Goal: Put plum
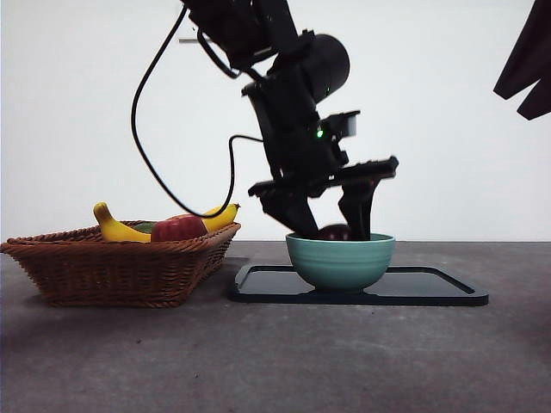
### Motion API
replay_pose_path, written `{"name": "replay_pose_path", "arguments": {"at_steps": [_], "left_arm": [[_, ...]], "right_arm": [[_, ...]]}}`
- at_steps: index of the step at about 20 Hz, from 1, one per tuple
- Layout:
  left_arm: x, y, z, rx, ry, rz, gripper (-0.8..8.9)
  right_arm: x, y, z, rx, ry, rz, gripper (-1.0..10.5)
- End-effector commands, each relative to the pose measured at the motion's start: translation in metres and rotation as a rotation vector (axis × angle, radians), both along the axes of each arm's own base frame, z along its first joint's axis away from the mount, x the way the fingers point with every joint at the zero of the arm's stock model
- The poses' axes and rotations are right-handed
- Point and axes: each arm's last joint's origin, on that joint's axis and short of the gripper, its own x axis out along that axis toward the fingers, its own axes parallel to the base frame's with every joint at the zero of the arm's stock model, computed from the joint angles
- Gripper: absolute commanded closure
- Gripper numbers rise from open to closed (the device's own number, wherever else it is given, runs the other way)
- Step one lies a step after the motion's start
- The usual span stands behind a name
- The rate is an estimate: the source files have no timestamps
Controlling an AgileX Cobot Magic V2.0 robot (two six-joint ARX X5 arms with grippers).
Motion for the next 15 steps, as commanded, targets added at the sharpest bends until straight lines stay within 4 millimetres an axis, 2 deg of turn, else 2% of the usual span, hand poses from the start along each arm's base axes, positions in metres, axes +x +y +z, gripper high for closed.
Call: {"name": "replay_pose_path", "arguments": {"at_steps": [1, 5, 7, 11, 15], "left_arm": [[0.004, -0.01, 0.027, -0.028, -0.048, -0.024, 5.43], [0.004, -0.008, 0.09, -0.043, -0.111, -0.06, 5.43], [0.002, 0.004, 0.127, -0.058, -0.144, -0.052, 5.43], [-0.013, 0.047, 0.192, -0.115, -0.222, 0.0, 5.44], [-0.035, 0.093, 0.233, -0.119, -0.247, 0.057, 5.44]], "right_arm": [[0.001, 0.001, 0.001, -0.005, -0.01, 0.01, 7.8], [0.0, 0.001, 0.001, -0.004, -0.01, 0.01, 7.8], [0.0, 0.001, 0.001, -0.004, -0.011, 0.01, 7.8], [-0.003, -0.001, 0.004, 0.006, -0.027, 0.01, 7.8], [-0.008, -0.004, 0.008, 0.023, -0.057, 0.009, 7.8]]}}
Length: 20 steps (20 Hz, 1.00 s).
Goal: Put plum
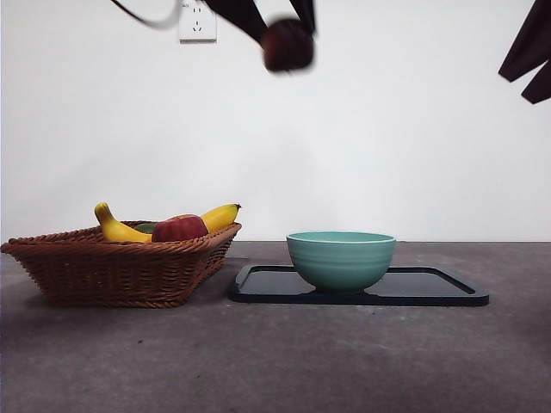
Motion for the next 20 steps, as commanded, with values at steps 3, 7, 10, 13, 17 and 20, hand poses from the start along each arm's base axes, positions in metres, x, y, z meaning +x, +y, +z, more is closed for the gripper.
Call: {"name": "replay_pose_path", "arguments": {"at_steps": [3, 7, 10, 13, 17, 20], "left_arm": [[-0.022, 0.043, 0.036, 0.001, -0.024, 0.052, 5.45], [-0.037, 0.074, 0.046, 0.041, 0.026, 0.101, 5.74], [-0.045, 0.087, 0.046, 0.073, 0.063, 0.117, 5.74], [-0.049, 0.098, 0.042, 0.093, 0.096, 0.14, 5.74], [-0.054, 0.115, 0.028, 0.1, 0.115, 0.183, 5.74], [-0.06, 0.126, 0.005, 0.074, 0.092, 0.22, 5.74]], "right_arm": [[-0.005, -0.002, 0.005, 0.014, -0.032, 0.006, 7.8], [-0.007, -0.003, 0.005, 0.013, -0.029, 0.007, 7.8], [-0.008, -0.003, 0.004, 0.009, -0.024, 0.007, 7.7], [-0.008, -0.004, 0.004, 0.009, -0.024, 0.007, 7.8], [-0.008, -0.004, 0.004, 0.005, -0.017, 0.007, 7.7], [-0.008, -0.004, 0.004, 0.005, -0.018, 0.007, 7.8]]}}
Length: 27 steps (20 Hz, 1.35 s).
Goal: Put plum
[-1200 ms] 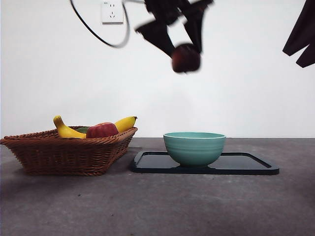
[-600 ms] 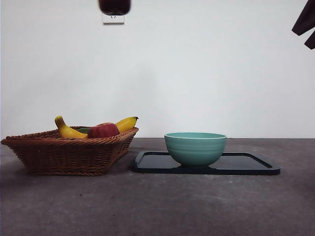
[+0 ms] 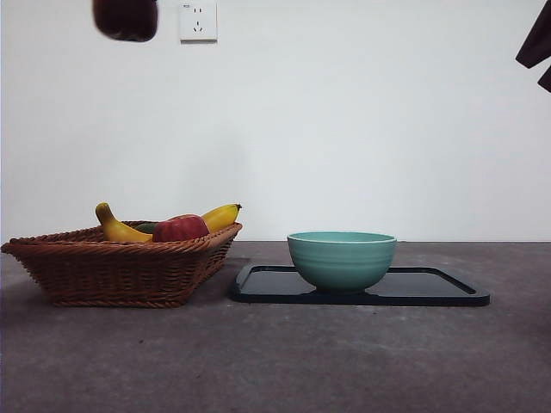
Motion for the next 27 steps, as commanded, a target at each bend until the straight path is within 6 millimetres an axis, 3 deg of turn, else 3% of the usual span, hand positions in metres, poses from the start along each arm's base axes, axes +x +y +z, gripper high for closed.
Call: {"name": "replay_pose_path", "arguments": {"at_steps": [1, 9, 14, 21, 27], "left_arm": [[-0.004, 0.005, -0.018, -0.018, -0.042, 0.013, 5.74], [0.013, 0.01, -0.129, -0.022, -0.088, 0.04, 5.74], [0.022, 0.01, -0.179, 0.049, -0.106, 0.038, 5.73], [0.048, 0.008, -0.233, 0.111, -0.043, 0.022, 5.73], [0.054, 0.007, -0.247, 0.122, -0.022, 0.019, 5.37]], "right_arm": [[0.001, 0.001, 0.002, 0.001, -0.011, 0.007, 7.8], [0.001, 0.001, 0.002, 0.001, -0.01, 0.008, 7.8], [0.001, 0.001, 0.002, 0.002, -0.009, 0.007, 7.7], [0.001, 0.001, 0.002, 0.013, 0.004, -0.007, 7.8], [0.001, 0.001, 0.002, 0.013, 0.004, -0.008, 7.7]]}}
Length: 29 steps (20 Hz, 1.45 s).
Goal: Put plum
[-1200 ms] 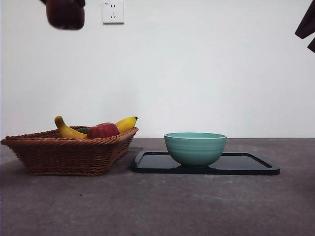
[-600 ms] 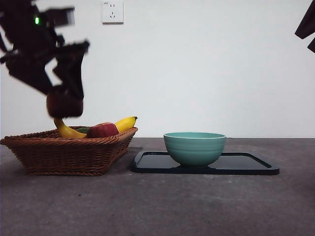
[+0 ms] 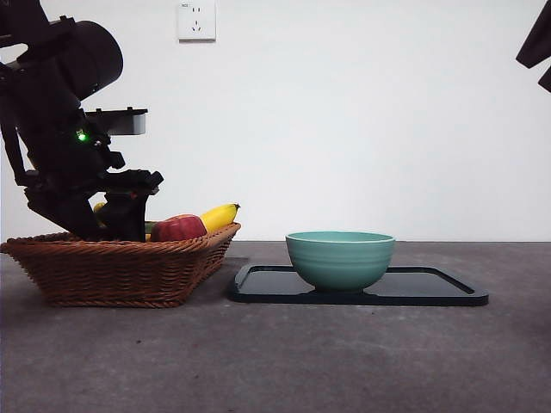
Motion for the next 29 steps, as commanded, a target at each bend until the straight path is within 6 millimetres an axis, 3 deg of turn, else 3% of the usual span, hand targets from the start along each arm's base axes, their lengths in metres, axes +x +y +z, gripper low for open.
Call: {"name": "replay_pose_path", "arguments": {"at_steps": [1, 2, 5, 9, 14, 18, 24, 29], "left_arm": [[0.003, -0.001, -0.005, 0.014, 0.018, -0.005, 4.52], [0.002, -0.001, -0.006, 0.016, 0.025, -0.005, 3.88], [0.001, 0.0, -0.002, 0.009, 0.026, 0.004, 3.74], [-0.015, 0.003, 0.04, -0.042, -0.088, 0.008, 3.75], [-0.07, 0.006, 0.102, -0.211, -0.16, -0.13, 3.79], [-0.112, 0.014, 0.131, -0.347, -0.15, -0.237, 3.8], [-0.153, 0.026, 0.139, -0.42, -0.024, -0.338, 3.81], [-0.166, 0.027, 0.137, -0.479, 0.068, -0.442, 3.86]], "right_arm": [[0.001, 0.001, 0.002, 0.011, 0.0, -0.005, 7.7], [0.001, 0.001, 0.002, 0.01, 0.0, -0.005, 7.8], [0.001, 0.001, 0.002, 0.009, -0.001, -0.008, 7.7], [0.001, 0.001, 0.002, 0.009, -0.002, -0.008, 7.8], [0.002, 0.001, 0.002, -0.005, -0.011, -0.029, 7.7], [0.002, 0.001, 0.002, -0.004, -0.009, -0.031, 7.7], [0.002, 0.001, 0.002, -0.001, -0.014, -0.031, 7.8], [0.002, 0.001, 0.002, 0.003, -0.01, -0.035, 7.8]]}}
